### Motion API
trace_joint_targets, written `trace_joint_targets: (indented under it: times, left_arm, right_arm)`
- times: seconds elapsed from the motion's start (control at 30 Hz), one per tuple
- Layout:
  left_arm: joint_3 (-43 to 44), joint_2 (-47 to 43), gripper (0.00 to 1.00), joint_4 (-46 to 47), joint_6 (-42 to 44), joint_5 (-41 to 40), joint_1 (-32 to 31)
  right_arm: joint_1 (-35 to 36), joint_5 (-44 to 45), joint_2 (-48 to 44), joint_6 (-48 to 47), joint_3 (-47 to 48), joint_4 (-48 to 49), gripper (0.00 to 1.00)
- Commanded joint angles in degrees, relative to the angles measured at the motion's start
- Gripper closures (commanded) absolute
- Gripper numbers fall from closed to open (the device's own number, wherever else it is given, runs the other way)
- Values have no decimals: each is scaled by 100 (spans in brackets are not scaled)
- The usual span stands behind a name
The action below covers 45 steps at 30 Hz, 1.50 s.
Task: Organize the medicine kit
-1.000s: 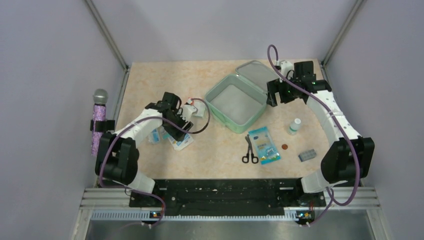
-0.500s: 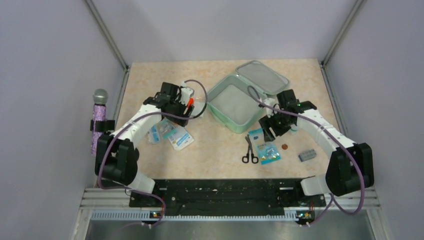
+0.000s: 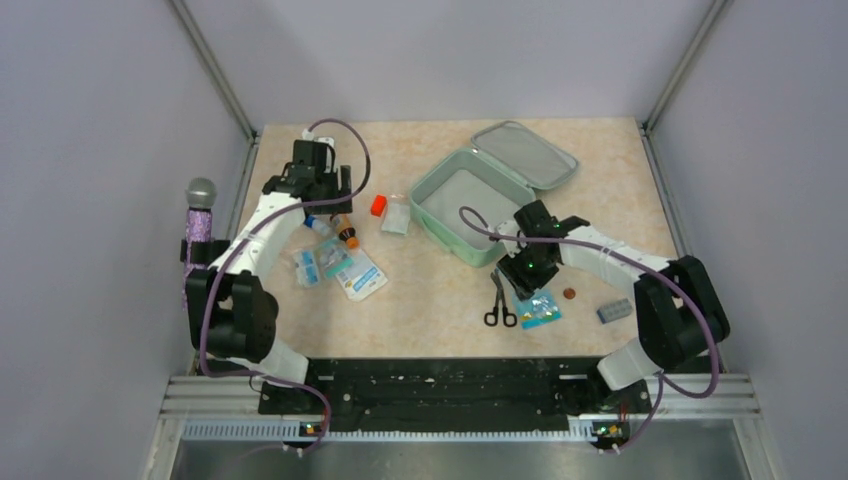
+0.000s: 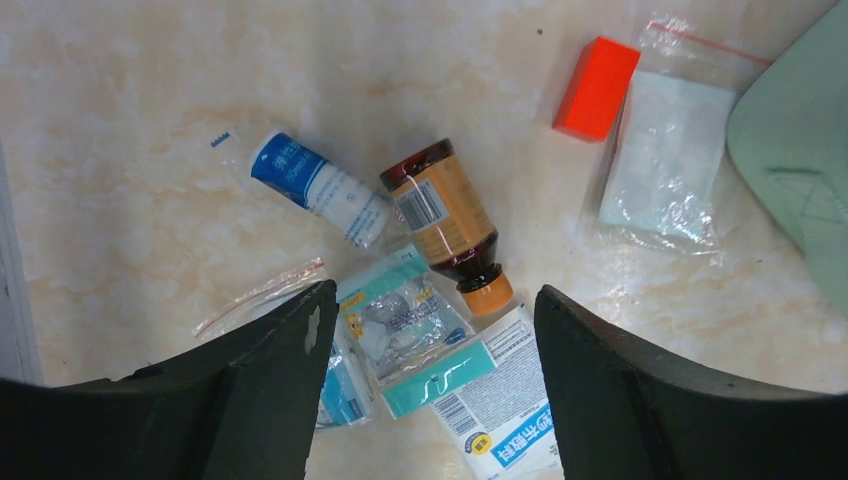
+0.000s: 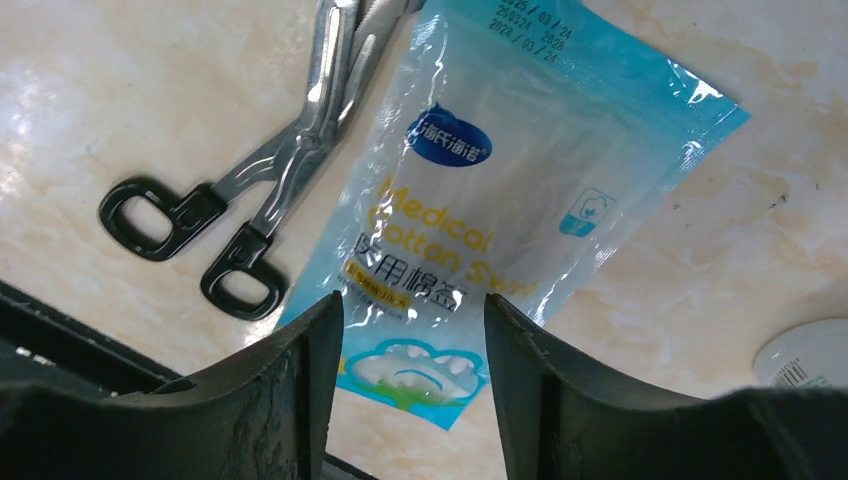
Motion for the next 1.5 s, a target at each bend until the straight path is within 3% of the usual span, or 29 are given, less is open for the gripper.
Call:
trace_joint_targets:
  times: [0.0,0.07,0.23,0.3,0.47,0.6,0.67,0.77,0.9,1.03,1.17,1.3,1.47]
  left_arm:
    - [376,-119,23,251,-271,-47,-10]
    - [360,-207,23,345,-259,-89,10]
    - [180,-297,23,599,-100,-117,34]
    - [105,-281,23,656,-80,-134,34]
    - [128,-68,25,717,61,300,34]
    - [330,186,26,640,84,572,12]
    - [390,260,26,621,68,589,3]
    - [444,322,26,604,36,590,-10]
    - [625,379,26,328,-147,561,-10]
    - [604,312,27,252,-196,449,-10]
    - [471,161,26,287,-125,326,-10]
    - [384,74,26,350,-90,150,-2]
    - [387,-2,26,415,27,73,-1]
  right_arm:
    - [149,512,406,360,46,407,47]
    - [171,642,665,415,88,420,55]
    - [167,1028,734,455,134,325,93]
    - [175,1040,472,337,330,-53,100]
    - [172,669,-465,-322,1076,-1613,100]
    - [171,160,-1210,-824,1710,-2124,100]
    - [167,127,-1438,-910,1912,-1756,100]
    - [167,705,-1438,-426,1876,-274,100]
    - [171,1091,-328,987,2560,1125,100]
    - [168,1276,1282,2634,4094,1286,100]
    - [198,1881,2282,3878,5234,1436,100]
    - [266,1793,3146,4587,6160,1207,100]
    - [243,1171,3620,4957,6279,1054,100]
